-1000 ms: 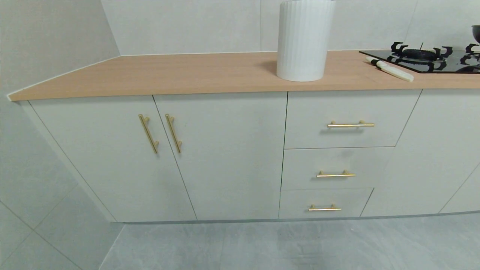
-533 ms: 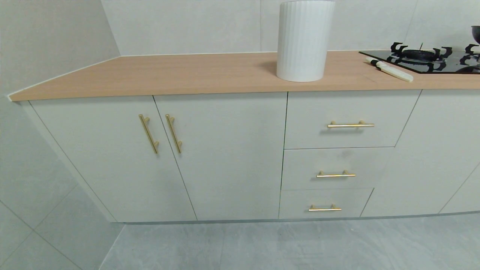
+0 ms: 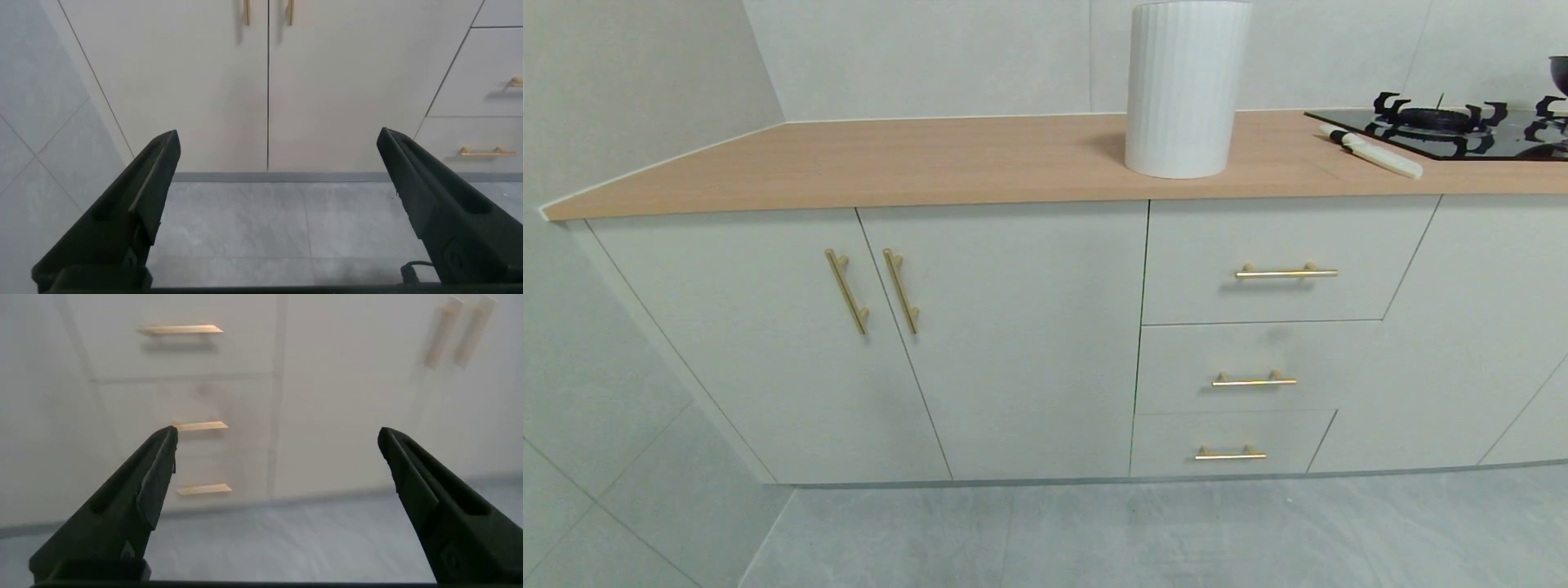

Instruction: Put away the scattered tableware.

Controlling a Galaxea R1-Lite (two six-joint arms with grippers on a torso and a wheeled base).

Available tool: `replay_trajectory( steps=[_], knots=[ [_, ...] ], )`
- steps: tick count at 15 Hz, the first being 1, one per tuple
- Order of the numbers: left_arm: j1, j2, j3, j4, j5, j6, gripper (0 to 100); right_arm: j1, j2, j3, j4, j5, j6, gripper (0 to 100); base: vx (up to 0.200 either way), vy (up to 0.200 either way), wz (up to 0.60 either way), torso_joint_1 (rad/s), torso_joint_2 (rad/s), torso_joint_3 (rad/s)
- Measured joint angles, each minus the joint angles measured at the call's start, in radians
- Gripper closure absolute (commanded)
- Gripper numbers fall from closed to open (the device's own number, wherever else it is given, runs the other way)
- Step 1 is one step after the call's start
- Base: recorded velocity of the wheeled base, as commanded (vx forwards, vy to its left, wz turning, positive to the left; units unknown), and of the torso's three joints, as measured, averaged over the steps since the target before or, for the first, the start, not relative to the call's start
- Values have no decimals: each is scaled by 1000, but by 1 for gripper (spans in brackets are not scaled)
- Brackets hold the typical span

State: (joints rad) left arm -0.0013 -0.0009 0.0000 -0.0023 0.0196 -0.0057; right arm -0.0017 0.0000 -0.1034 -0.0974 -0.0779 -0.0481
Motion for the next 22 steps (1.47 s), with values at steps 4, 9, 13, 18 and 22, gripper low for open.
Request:
replay_trajectory(
  steps=[4,9,13,18,22],
  knots=[
    [0,0,0,0,0,0,0,0,-2,96,54,100,25,0,0,0,0,0,0,0],
    [-1,0,0,0,0,0,0,0,-2,101,97,111,27,0,0,0,0,0,0,0],
    [0,0,0,0,0,3,0,0,-2,102,97,105,54,0,0,0,0,0,0,0],
    [0,0,0,0,1,-1,0,0,-2,102,98,104,56,0,0,0,0,0,0,0],
    [0,0,0,0,1,-3,0,0,-1,102,99,104,56,0,0,0,0,0,0,0]
  ],
)
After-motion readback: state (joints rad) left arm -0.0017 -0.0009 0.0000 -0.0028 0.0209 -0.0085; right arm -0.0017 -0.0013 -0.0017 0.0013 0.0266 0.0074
